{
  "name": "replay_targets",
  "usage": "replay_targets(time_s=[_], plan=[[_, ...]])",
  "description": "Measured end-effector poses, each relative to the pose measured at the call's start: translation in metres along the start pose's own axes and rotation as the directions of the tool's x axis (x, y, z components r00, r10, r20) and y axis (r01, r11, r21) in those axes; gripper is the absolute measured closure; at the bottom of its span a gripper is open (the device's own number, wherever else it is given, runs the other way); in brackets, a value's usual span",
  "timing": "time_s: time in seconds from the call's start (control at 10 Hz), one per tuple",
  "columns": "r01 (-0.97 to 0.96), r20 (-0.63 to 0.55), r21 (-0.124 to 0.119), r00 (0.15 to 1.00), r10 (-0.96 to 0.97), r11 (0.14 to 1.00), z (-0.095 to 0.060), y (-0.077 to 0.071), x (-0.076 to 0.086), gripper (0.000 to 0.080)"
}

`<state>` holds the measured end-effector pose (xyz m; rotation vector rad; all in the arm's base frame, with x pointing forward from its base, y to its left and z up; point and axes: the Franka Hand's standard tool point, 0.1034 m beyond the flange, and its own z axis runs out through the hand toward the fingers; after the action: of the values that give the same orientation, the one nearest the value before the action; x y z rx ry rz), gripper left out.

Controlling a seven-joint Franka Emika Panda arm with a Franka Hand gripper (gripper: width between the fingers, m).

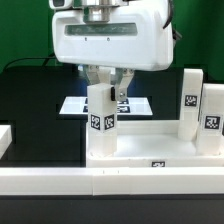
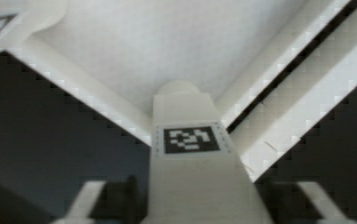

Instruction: Assemble desk

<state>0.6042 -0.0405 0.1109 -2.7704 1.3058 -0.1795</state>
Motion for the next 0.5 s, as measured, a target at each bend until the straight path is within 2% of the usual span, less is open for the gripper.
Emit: replay_targets(time_s=[0.1,0.2,0.3,0.4,0.5], plan=[[0.051,0.0,-0.001,0.999,-0.051,0.999,0.0001,0.0001,0.0,0.0324],[0.098,0.0,-0.002,0.995,-0.098,0.995,0.0002,0.001,0.0005,0.0211],[0.184,0.003,-0.005,0.983,-0.184,0.983,0.0003,0.0034,0.0018,0.0211],[0.339,0.004,-0.006,0.941,-0.339,0.941,0.0001,0.0051,0.0037,0.0163],[0.443,0.006,-0.006,0.896,-0.443,0.896,-0.0002,0.0044,0.0034,0.0154]])
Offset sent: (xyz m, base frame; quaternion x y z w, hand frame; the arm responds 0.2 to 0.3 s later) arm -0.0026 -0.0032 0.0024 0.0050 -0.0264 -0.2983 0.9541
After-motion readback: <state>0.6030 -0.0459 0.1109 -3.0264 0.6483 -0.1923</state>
